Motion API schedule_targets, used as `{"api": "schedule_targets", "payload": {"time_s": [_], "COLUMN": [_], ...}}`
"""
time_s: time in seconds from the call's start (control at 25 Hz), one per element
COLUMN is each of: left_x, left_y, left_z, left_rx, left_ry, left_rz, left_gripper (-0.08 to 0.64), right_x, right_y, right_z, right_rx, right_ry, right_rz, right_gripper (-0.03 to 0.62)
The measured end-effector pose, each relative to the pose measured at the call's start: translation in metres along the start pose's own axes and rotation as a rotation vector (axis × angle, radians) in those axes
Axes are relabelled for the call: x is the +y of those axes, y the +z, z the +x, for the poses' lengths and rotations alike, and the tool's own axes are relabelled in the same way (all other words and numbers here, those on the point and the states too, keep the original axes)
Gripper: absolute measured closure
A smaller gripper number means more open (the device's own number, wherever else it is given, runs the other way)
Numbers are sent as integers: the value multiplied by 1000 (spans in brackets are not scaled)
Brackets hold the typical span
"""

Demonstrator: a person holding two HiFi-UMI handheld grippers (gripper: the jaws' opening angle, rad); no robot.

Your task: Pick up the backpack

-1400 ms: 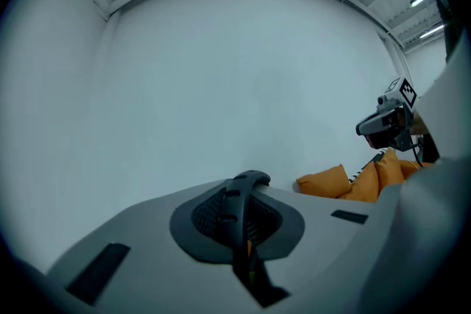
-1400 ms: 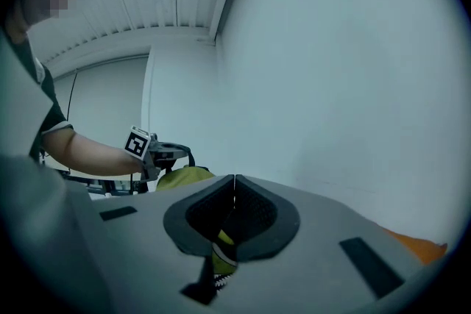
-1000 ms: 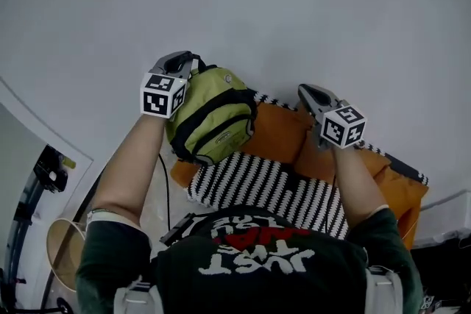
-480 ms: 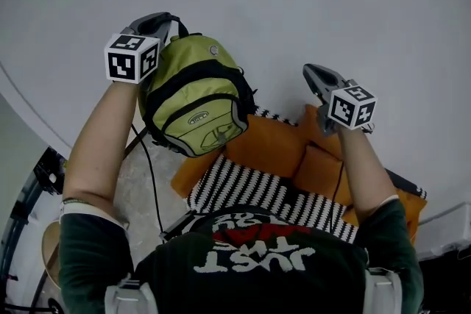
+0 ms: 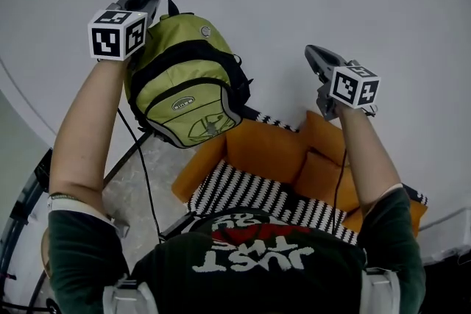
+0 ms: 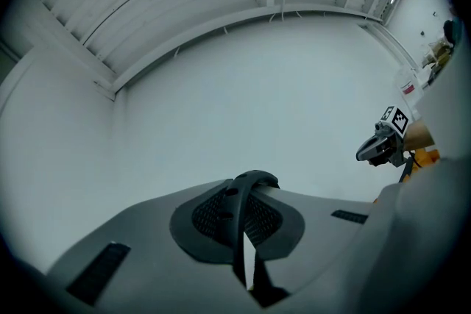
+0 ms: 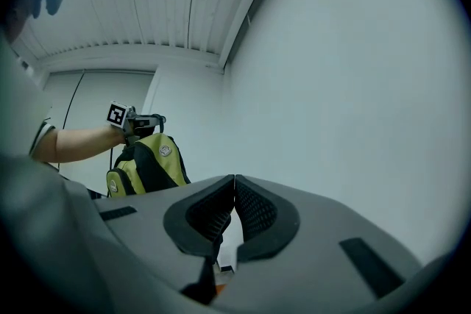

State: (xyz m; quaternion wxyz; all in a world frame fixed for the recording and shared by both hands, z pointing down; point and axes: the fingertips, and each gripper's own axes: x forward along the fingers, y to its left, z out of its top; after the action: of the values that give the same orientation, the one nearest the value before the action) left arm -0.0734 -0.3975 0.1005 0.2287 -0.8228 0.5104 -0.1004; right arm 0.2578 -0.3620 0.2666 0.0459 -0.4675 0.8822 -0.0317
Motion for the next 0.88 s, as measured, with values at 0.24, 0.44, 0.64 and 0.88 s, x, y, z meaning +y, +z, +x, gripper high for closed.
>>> {"api": "schedule_targets", "payload": {"time_s": [0.24,0.44,0.64,0.88], "left_x": [0,-4,-4,-4], "left_y": [8,13,13,16], "left_z": [-4,-1,-1,-3], "left_rx": [-28,-38,-47,-52], "left_ry": [34,33,35,31], "left_rz": [33,41,38,34], "left_gripper": [552,551,552,552], "right_x": [-6,-9,-9,-8], "right_y": [-1,2,2,0], "right_z": [5,9,11,10], "right_rx": [-40,-44,-49,-43], "right_ry": [16,22,21,12], "right_rz": [-25,-33,-37,-41], "right_gripper": [561,561,561,561]}}
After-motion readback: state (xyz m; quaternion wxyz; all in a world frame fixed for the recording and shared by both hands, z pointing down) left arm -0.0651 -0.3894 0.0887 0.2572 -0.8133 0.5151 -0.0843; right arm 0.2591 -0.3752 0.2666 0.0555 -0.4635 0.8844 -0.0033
